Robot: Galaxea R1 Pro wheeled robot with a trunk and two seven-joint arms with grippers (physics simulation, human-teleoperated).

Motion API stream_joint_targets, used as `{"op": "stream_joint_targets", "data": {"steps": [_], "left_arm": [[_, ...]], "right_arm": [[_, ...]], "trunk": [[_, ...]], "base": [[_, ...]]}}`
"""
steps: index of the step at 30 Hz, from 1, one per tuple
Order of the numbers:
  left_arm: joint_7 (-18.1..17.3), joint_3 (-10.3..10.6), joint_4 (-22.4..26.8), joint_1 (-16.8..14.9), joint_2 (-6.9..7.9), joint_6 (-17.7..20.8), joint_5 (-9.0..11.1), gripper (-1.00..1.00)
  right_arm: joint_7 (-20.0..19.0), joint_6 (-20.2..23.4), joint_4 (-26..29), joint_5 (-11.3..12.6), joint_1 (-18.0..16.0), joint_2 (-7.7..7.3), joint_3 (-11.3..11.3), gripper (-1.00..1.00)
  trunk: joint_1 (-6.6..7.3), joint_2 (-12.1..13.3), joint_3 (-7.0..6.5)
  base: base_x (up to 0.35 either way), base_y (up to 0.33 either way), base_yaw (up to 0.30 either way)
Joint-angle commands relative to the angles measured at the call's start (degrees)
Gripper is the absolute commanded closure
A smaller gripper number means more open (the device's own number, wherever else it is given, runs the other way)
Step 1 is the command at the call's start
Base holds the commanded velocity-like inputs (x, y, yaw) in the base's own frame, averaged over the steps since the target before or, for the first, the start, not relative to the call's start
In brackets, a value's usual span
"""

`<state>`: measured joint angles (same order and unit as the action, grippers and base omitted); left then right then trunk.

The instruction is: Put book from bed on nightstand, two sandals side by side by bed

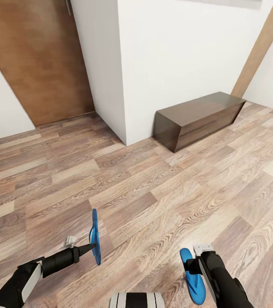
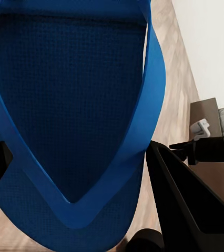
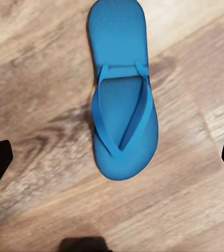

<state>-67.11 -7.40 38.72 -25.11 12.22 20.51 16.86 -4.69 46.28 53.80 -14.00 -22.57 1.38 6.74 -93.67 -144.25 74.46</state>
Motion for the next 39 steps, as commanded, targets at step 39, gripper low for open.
{"op": "stream_joint_targets", "data": {"steps": [39], "left_arm": [[0.4, 0.3, -0.2, 0.0, -0.62, 0.3, 0.2, 1.0]], "right_arm": [[-0.5, 0.1, 0.1, -0.7, 0.0, 0.06, 0.2, -1.0]], "trunk": [[-0.99, -0.5, 8.69]], "base": [[0.0, 0.0, 0.0]]}}
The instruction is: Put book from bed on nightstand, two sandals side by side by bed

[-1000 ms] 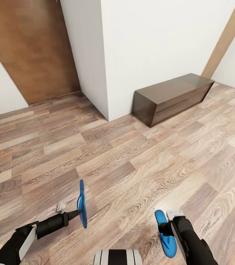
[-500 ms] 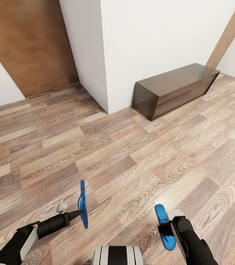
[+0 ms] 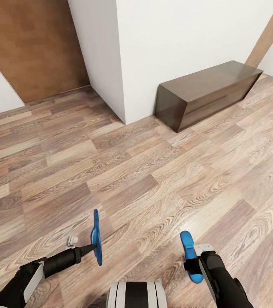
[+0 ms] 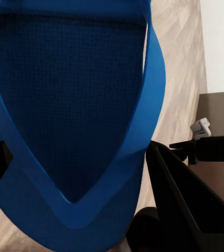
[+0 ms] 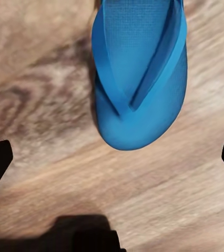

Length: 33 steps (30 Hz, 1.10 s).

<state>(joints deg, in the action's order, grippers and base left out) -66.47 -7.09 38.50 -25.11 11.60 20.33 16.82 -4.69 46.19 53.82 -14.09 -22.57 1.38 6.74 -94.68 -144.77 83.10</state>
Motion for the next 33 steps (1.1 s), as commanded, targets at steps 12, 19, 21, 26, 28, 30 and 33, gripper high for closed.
{"op": "stream_joint_targets", "data": {"steps": [12, 19, 21, 26, 28, 30, 33], "left_arm": [[-0.2, 0.0, 0.0, 0.0, 0.01, 0.5, 0.2, 1.0], [-0.2, 0.1, 0.0, 0.0, 0.01, 0.5, 0.2, 1.0], [-0.2, 0.1, 0.0, 0.0, 0.01, 0.5, 0.2, 1.0], [-0.2, 0.0, 0.0, 0.0, 0.01, 0.4, 0.2, 1.0], [-0.2, 0.0, 0.0, 0.0, 0.01, 0.4, 0.2, 1.0], [-0.2, 0.0, 0.0, 0.0, 0.01, 0.4, 0.2, 1.0], [-0.2, 0.0, 0.0, 0.0, 0.01, 0.4, 0.2, 1.0]], "right_arm": [[-0.5, 0.2, 0.1, -0.6, 0.0, 0.11, 0.2, -1.0], [-0.5, 0.1, 0.1, -0.6, 0.0, 0.11, 0.1, -1.0], [-0.5, -0.4, 0.1, -0.6, 0.0, 0.11, 0.2, -1.0], [-0.5, -2.1, 0.1, -0.6, 0.0, 0.11, 0.2, -1.0], [-0.5, -2.2, 0.1, -0.6, 0.0, 0.11, 0.2, -1.0], [-0.5, -2.3, 0.1, -0.6, 0.0, 0.11, 0.2, -1.0], [-0.5, -2.3, 0.1, -0.6, 0.0, 0.11, 0.2, -1.0]], "trunk": [[-0.3, -0.2, 2.7], [-0.48, -0.3, 4.25], [-0.5, -0.3, 4.47], [-0.5, -0.3, 4.47], [-0.5, -0.3, 4.47], [-0.5, -0.3, 4.47], [-0.5, -0.3, 4.47]], "base": [[0.0, 0.0, 0.0], [0.0, 0.0, 0.0], [0.0, 0.0, 0.0], [0.0, 0.0, 0.0], [0.0, 0.0, 0.0], [0.0, 0.0, 0.0], [0.129, -0.009, 0.0]]}}
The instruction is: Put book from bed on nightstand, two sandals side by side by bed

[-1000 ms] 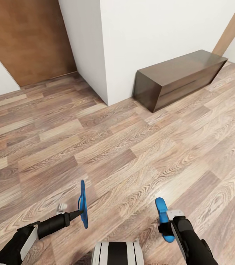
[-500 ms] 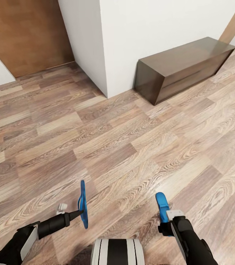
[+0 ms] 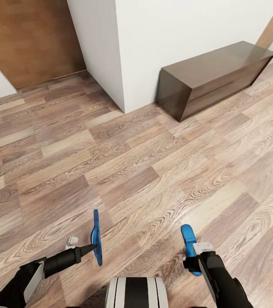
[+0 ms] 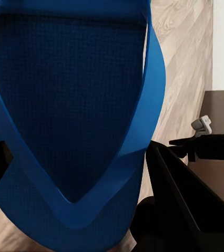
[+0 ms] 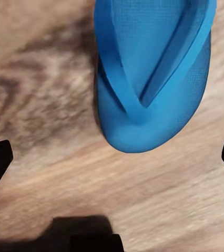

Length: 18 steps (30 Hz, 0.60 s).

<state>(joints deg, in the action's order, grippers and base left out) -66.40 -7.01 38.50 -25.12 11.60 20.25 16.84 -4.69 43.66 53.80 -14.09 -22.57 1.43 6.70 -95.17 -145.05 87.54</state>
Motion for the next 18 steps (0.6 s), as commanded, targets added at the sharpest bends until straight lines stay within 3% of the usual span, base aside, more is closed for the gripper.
{"op": "stream_joint_targets", "data": {"steps": [1, 18], "left_arm": [[-0.2, 0.0, 0.0, 0.0, -0.04, 0.5, 0.1, 1.0], [-0.1, -0.1, 0.0, 0.0, -0.7, 0.3, 0.1, 1.0]], "right_arm": [[-0.5, 0.2, 0.1, -0.6, 0.0, 0.07, 0.2, -1.0], [-0.5, 0.2, 0.1, -0.6, 0.0, 0.07, 0.2, -1.0]], "trunk": [[-0.01, 0.0, 0.03], [-0.01, 0.0, 0.03]], "base": [[0.225, -0.055, 0.0], [0.111, -0.043, 0.0]]}}
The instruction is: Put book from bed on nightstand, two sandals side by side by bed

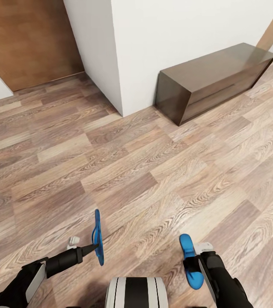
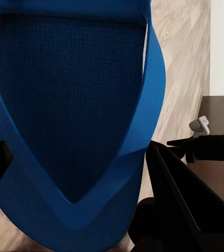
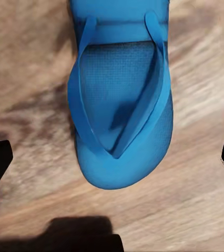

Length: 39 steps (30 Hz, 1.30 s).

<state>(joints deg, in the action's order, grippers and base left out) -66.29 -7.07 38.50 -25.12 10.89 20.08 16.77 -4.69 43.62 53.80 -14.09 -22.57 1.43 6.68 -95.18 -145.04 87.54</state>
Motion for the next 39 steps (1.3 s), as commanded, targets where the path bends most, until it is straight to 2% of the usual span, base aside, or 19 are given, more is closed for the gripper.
{"op": "stream_joint_targets", "data": {"steps": [1, 29, 39], "left_arm": [[-0.2, 0.0, 0.0, 0.0, 0.01, 0.5, 0.2, 1.0], [-0.3, -0.1, 0.0, 0.0, 0.0, 0.5, 0.3, 1.0], [-0.3, -0.1, 0.0, 0.0, 0.0, 0.5, 0.3, 1.0]], "right_arm": [[-0.5, 0.2, 0.1, -0.6, 0.0, 0.07, 0.2, -1.0], [-0.5, 0.2, 0.2, -0.6, 0.0, 0.14, 0.3, -1.0], [-0.5, 0.2, 0.2, -0.6, 0.0, 0.07, 0.3, -1.0]], "trunk": [[0.0, 0.0, 0.03], [0.0, 0.0, 0.03], [-0.26, -0.1, 2.25]], "base": [[0.049, -0.022, 0.0], [0.04, -0.002, 0.0], [0.0, 0.0, 0.0]]}}
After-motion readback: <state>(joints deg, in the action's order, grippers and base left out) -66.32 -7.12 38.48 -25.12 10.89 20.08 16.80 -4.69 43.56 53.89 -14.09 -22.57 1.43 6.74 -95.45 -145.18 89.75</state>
